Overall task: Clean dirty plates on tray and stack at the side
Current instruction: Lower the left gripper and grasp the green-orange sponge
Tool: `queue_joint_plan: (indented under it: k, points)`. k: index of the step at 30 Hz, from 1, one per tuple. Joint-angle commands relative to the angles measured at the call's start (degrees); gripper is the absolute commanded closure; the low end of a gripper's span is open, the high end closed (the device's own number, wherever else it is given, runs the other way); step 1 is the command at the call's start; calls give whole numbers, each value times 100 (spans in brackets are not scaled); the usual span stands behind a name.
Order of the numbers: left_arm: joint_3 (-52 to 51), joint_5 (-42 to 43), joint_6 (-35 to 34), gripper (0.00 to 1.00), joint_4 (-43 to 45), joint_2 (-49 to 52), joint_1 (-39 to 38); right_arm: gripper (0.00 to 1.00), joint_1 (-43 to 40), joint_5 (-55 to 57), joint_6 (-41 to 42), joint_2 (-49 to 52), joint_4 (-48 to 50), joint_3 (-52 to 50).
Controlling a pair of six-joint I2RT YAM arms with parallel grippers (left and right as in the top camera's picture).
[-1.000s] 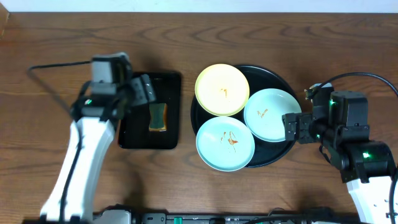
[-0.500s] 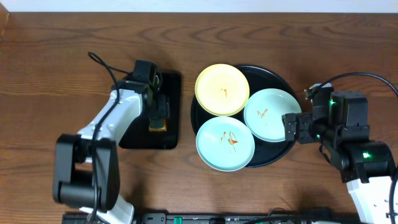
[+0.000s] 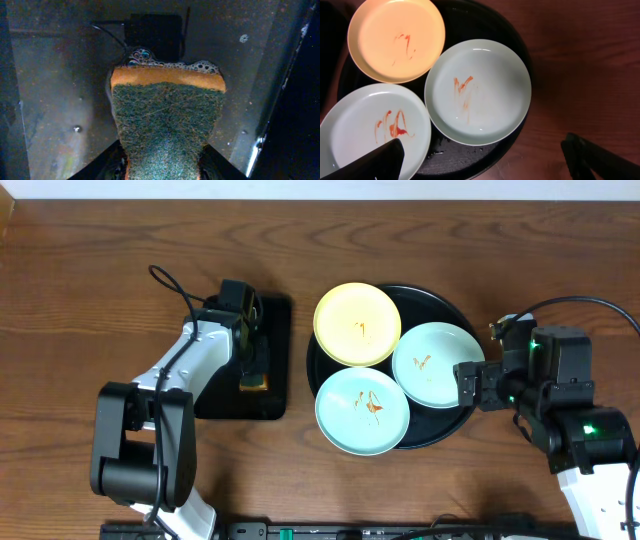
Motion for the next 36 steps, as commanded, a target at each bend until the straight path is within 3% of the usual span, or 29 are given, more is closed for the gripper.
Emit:
queue_joint_plan:
  k: [1, 5, 10, 12, 18, 27, 36]
  points:
    - [92, -28, -50, 55, -72, 17, -7, 1, 7, -26, -46, 2, -4, 109]
    - [92, -28, -52, 59, -142, 17, -7, 1, 9, -26, -46, 2, -4, 109]
    - [92, -31, -267, 87, -251, 17, -68, 1, 7, -26, -46, 2, -7, 109]
    - [90, -35, -267, 92, -267, 17, -116, 1, 9, -26, -46, 2, -7, 109]
    - [164, -225, -417, 93, -319, -83, -136, 1, 7, -26, -46, 2, -26, 109]
    - [402, -501, -420, 93, -157, -1010, -129, 1, 7, -26, -46, 2, -26, 109]
    - [122, -546, -487, 93, -87, -603, -129, 1, 7, -28, -44, 2, -31, 109]
